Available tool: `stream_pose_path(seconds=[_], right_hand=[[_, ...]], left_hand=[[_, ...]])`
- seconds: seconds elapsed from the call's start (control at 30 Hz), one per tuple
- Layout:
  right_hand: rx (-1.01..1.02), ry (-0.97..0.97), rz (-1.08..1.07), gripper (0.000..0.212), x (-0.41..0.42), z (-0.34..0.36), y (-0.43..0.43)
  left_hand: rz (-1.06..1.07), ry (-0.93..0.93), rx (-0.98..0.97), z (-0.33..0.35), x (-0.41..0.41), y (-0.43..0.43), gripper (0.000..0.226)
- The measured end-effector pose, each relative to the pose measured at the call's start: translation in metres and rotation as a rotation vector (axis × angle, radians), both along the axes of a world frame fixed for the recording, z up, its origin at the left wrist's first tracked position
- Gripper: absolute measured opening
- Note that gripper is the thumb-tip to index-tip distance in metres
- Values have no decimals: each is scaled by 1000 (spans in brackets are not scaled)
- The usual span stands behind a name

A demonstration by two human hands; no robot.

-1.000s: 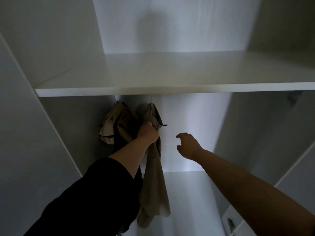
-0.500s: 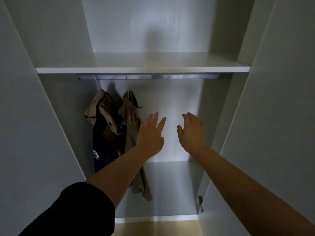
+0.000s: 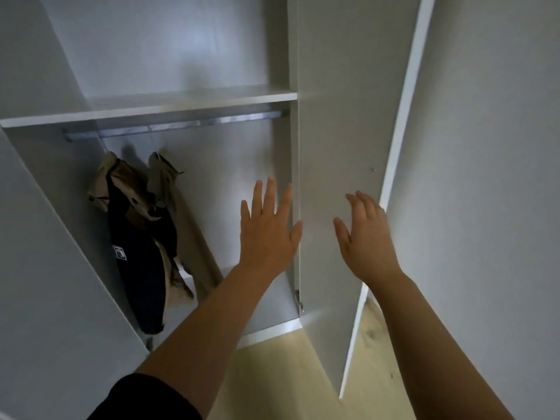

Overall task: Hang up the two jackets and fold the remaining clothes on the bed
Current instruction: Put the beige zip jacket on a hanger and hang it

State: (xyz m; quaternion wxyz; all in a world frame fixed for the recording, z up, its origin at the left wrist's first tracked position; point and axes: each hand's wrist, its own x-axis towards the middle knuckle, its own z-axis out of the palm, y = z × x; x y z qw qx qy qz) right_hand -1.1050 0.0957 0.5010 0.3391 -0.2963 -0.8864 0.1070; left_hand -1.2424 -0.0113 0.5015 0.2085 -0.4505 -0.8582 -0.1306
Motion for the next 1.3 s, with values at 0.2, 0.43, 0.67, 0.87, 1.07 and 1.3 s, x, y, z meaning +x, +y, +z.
stream_pose_path(seconds=[0.2,0.43,0.67,0.87,1.07,1.3], right_hand=[[-42,-121,-170,58,151,-38,-58],[-130,-167,-352,64,316,-44,-94],[-145,-123,-660,62,496,-33,-100],[-121,-85,-967,61,680,-35,-106],[-147,-173,-1180,60,856,-58,-103],[-187,-167,-1245,62,985,-117,-67]], left_hand=[[-82,-63,41,-25,153,-51,75],[-310,-161,-44,-27,316,-53,76],[-642,-118,-46,-17,479,-8,74],[-952,-178,8,-24,666,29,65],[-1127,-184,-59,-52,851,63,66],[-1250,-182,-117,-119,986,102,65]])
